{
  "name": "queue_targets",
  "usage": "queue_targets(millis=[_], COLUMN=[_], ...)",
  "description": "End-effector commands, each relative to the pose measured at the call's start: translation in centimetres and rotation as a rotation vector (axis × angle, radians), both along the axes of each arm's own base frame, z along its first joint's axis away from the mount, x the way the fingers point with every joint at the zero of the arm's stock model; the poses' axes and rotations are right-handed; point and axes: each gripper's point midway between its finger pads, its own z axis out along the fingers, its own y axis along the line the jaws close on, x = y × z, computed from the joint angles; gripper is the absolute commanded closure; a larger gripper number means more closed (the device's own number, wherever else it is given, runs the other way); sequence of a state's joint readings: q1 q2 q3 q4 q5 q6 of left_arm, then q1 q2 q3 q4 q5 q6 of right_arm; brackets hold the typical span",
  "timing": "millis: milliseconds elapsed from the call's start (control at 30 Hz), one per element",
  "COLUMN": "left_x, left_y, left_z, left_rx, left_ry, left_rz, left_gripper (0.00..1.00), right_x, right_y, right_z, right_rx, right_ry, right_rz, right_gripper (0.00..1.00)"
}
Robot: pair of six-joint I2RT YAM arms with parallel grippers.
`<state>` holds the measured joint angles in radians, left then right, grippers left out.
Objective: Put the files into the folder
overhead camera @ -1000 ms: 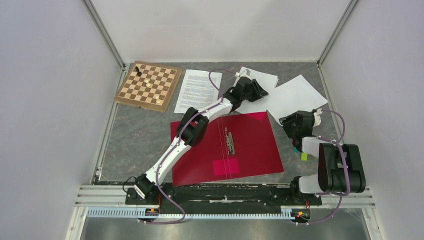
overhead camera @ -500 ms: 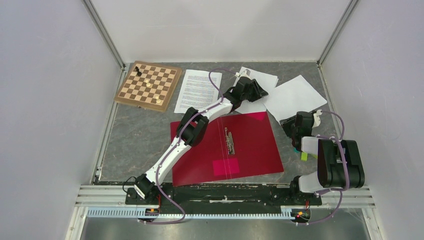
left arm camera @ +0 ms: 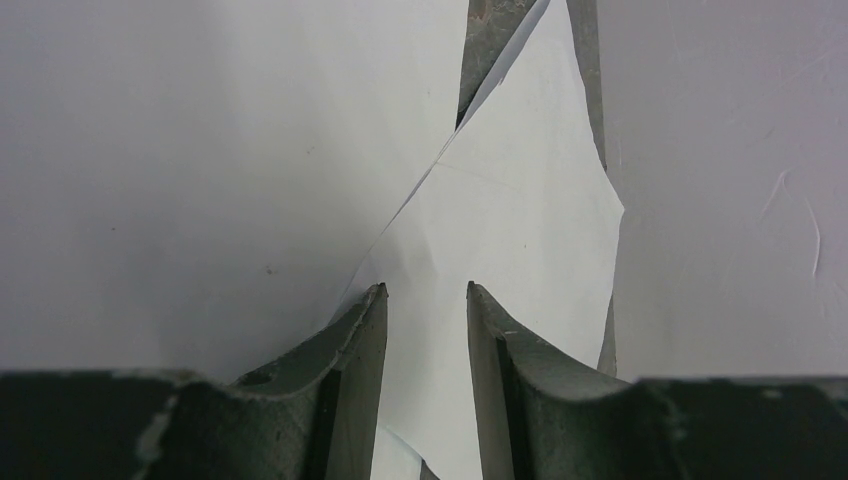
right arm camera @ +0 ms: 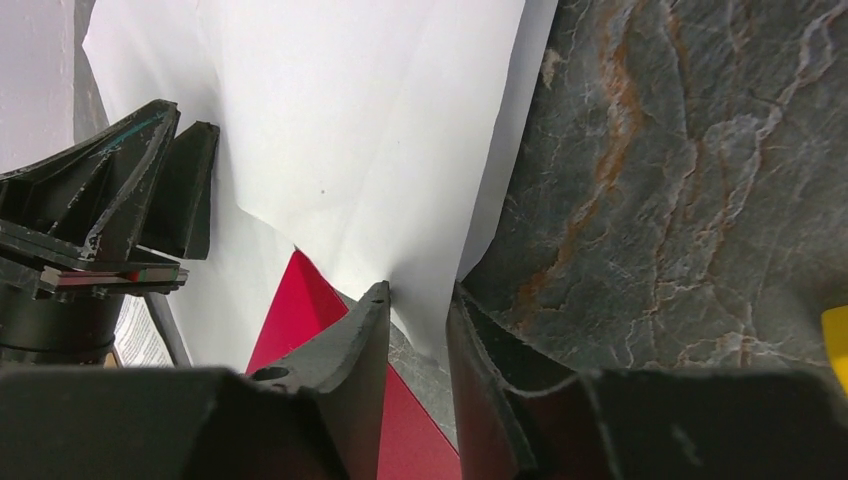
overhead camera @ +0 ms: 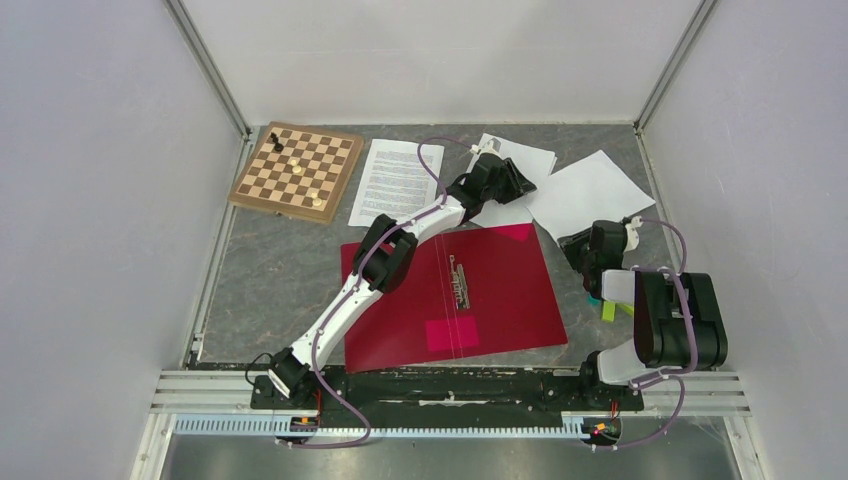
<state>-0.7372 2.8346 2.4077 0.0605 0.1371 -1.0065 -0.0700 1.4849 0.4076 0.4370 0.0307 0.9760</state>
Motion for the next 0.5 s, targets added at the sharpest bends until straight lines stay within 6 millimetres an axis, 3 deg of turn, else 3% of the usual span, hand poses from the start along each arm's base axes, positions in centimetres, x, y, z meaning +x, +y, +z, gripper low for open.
queue_targets(millis=[0,467], left_x=[0.0,-0.3], left_y=[0.1,0.2], left_z=[1.3,1.8], left_rx=[0.032,0.04], left_ry=[-0.018,-0.014], left_rz=[0.003,-0.017], left_gripper=[0.57,0.58], right_x=[-2.7,0.2], right_y=[-0.4,-0.5], right_z=[-3.4,-1.1], right_rx=[-0.034,-0.075], right_ry=[0.165,0.104], right_rz=[0.002,0.048], right_gripper=[0.73,1.0])
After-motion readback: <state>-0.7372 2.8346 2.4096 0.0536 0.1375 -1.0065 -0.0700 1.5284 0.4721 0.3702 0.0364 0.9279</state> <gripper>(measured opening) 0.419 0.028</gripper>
